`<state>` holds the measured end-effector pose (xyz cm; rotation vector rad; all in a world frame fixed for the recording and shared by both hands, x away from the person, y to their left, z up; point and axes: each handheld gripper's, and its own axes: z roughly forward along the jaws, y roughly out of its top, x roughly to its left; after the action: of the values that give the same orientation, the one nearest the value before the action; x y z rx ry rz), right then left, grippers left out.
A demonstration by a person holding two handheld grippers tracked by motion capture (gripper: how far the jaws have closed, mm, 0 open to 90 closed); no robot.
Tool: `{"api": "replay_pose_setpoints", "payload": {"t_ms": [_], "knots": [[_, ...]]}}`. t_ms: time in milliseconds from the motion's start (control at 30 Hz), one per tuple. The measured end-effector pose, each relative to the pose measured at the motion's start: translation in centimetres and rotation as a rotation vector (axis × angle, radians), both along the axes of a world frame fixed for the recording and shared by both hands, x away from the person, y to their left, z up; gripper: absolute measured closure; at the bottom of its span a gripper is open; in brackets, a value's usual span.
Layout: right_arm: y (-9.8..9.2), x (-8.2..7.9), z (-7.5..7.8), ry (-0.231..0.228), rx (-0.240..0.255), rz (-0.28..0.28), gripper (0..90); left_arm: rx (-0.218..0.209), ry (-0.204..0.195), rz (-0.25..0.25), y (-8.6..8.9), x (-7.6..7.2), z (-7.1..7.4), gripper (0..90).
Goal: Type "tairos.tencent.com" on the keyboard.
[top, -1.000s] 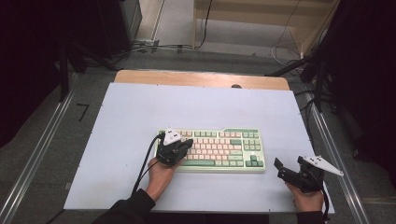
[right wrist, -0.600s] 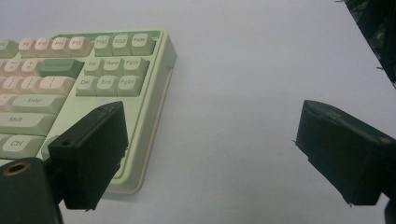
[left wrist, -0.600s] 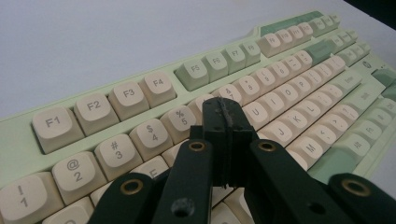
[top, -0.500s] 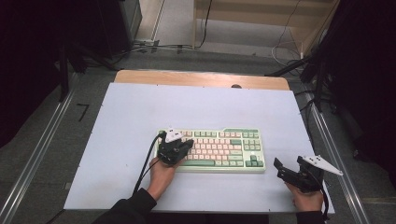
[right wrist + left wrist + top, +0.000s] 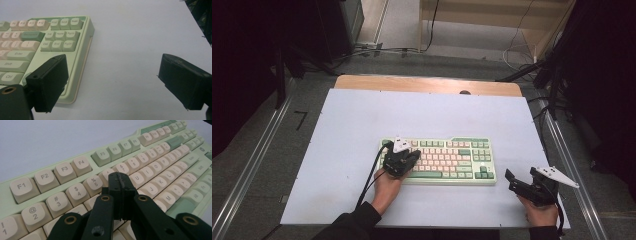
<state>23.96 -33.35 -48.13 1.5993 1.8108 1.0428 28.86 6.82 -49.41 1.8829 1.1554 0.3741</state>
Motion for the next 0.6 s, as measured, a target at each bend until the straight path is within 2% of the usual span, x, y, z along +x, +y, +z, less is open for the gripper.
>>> {"api": "replay_pose_setpoints", "payload": {"t_ms": [600], "knots": [[-0.01, 0.05, -0.01, -0.003, -0.003, 0.004, 7.6, 0.009, 0.027, 0.007, -0.07, 0.26, -0.09, 90.0]]}}
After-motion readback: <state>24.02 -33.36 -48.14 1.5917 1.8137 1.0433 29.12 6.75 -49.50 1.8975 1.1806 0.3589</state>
